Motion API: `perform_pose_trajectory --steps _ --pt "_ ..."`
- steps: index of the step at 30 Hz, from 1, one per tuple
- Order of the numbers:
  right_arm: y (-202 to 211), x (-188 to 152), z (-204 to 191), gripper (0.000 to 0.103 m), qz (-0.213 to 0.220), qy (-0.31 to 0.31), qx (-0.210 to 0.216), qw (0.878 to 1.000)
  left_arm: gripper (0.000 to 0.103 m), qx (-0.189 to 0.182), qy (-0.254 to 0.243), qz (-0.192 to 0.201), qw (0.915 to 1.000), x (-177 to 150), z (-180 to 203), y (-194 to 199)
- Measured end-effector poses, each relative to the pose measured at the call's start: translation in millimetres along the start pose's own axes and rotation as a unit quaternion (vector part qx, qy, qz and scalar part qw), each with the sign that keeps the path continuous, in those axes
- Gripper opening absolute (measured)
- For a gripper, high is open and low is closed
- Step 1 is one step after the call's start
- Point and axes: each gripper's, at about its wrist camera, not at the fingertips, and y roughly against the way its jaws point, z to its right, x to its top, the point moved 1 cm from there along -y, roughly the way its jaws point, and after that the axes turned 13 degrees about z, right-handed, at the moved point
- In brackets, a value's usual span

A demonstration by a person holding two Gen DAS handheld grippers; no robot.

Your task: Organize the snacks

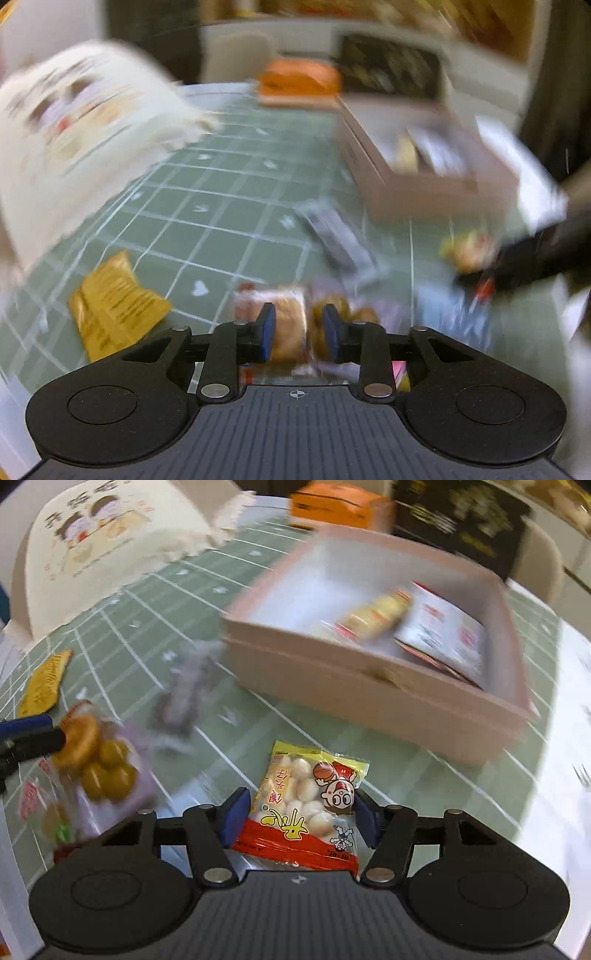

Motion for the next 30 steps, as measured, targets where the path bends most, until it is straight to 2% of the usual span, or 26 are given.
perform_pose_trajectory --steps 2,4,5,7,9,11,13,16,20,23,25,26,27,28,30 --pt "6 -5 9 0.062 0.002 -0.007 -0.001 1.0 0.036 0.036 -0.05 -0.004 0.9981 -3 8 -7" --pt "10 -12 12 0.075 0.006 -0.005 -0.001 1.0 0.037 0.045 -0.03 -0.009 0.9985 0 3 -13" --pt "10 -16 12 0.079 0.005 -0.004 -0.006 1.0 0.042 0.039 -0.011 -0.01 0.9991 2 -1 -15" --pt "13 -24 12 0.089 0.009 -0.005 -0.011 1.0 0.069 0.007 0.01 -0.012 0.9999 5 -4 -19" --pt "14 -32 9 0.094 0.015 0.009 -0.014 1.0 0.077 -0.015 0.02 -0.016 0.9996 7 -5 -19" --pt "16 -38 9 0.1 0.022 0.003 -0.019 1.0 0.074 -0.011 0.032 -0.01 0.9994 9 -9 -14" --pt "16 -40 8 0.103 0.026 0.002 -0.021 0.999 0.069 0.014 0.042 -0.004 0.999 10 -15 -11" --pt "16 -41 8 0.103 0.032 0.001 -0.021 0.999 0.07 0.046 0.054 -0.024 0.9972 8 -31 -20" --pt "17 -42 8 0.103 0.03 -0.007 -0.029 0.999 0.072 0.026 0.095 -0.047 0.9941 4 -48 -38" --pt "20 -43 8 0.103 0.017 -0.006 -0.028 0.999 0.073 0.029 0.113 -0.026 0.9928 6 -54 -48" --pt "20 -42 8 0.103 0.0 0.005 -0.019 1.0 0.059 0.024 0.126 -0.023 0.9915 7 -57 -45" --pt "20 -39 7 0.101 -0.015 0.013 -0.013 1.0 0.058 0.017 0.136 -0.024 0.9902 7 -58 -40" --pt "23 -35 5 0.088 -0.024 0.02 -0.006 0.999 0.058 0.007 0.15 -0.024 0.9884 4 -59 -33" --pt "31 -29 2 0.08 -0.012 0.022 0.002 1.0 0.057 -0.002 0.169 -0.02 0.9855 -2 -61 -22" --pt "47 -15 -10 0.08 0.029 0.031 0.02 0.999 0.055 0.003 0.196 -0.012 0.9805 -10 -62 -1"
